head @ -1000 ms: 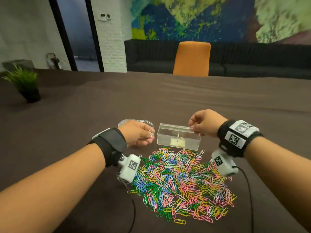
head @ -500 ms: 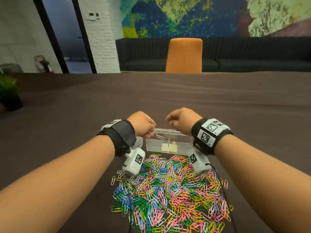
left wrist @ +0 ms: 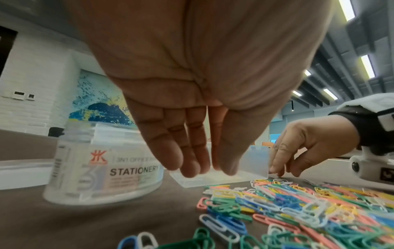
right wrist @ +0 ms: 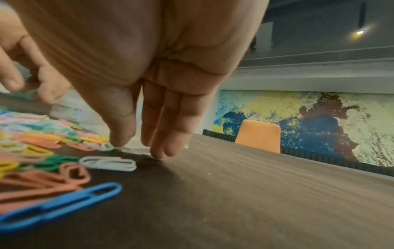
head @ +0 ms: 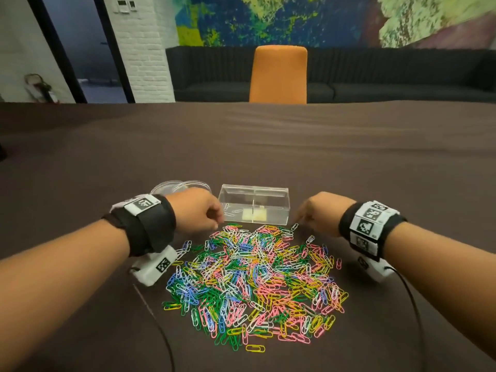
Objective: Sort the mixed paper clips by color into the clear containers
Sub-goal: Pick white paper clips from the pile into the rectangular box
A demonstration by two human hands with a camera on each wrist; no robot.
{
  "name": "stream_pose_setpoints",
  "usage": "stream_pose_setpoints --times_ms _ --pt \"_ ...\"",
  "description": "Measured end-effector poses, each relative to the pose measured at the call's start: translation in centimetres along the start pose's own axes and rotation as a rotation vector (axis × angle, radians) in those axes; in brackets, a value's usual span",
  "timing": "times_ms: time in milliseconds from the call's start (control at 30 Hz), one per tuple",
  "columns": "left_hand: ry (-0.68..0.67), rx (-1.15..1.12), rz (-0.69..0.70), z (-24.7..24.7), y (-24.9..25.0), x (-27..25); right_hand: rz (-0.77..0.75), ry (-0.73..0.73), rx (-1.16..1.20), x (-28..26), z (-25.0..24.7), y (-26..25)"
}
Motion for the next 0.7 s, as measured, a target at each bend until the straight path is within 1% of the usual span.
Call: stream_pose_setpoints --times_ms 100,200,367,467,567,633,700 --pt "-0.007 0.001 0.001 1.5 0.2 -0.6 -0.057 -0.020 -0.021 0.1 1.0 -1.4" --pt "-0.005 0.023 -0.047 1.9 0.0 -0.9 -0.071 -0.024 -0.095 0.3 1.4 -2.4" --pt "-0.010 0.101 -0.111 1.9 -0.5 -1.3 -0.010 -0.061 -0.039 0.4 1.9 -2.2" --pt "0.017 0.161 -0.188 1.1 -1.9 -1.4 0.052 -0.026 0.058 -0.1 1.7 -1.2" --pt "0.006 0.157 -0.262 1.6 -3.5 -1.6 0.113 0.030 0.275 -0.6 1.1 0.3" --pt "-0.015 0.133 -0.284 2.5 -3.9 -1.8 0.113 0.015 0.359 -0.5 1.1 0.7" --pt "0.007 0.095 -0.283 2.8 -4.1 -1.9 0.106 -0.023 0.399 -0.2 1.2 0.2"
Point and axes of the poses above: each hand's wrist, its own x-axis towards the middle knuckle, its own z-axis out of the palm, y = z × x, the point moved 4 cm from there along x, towards the middle knuckle, and after that the axes turned 4 degrees about -x, right-handed, at the moved point
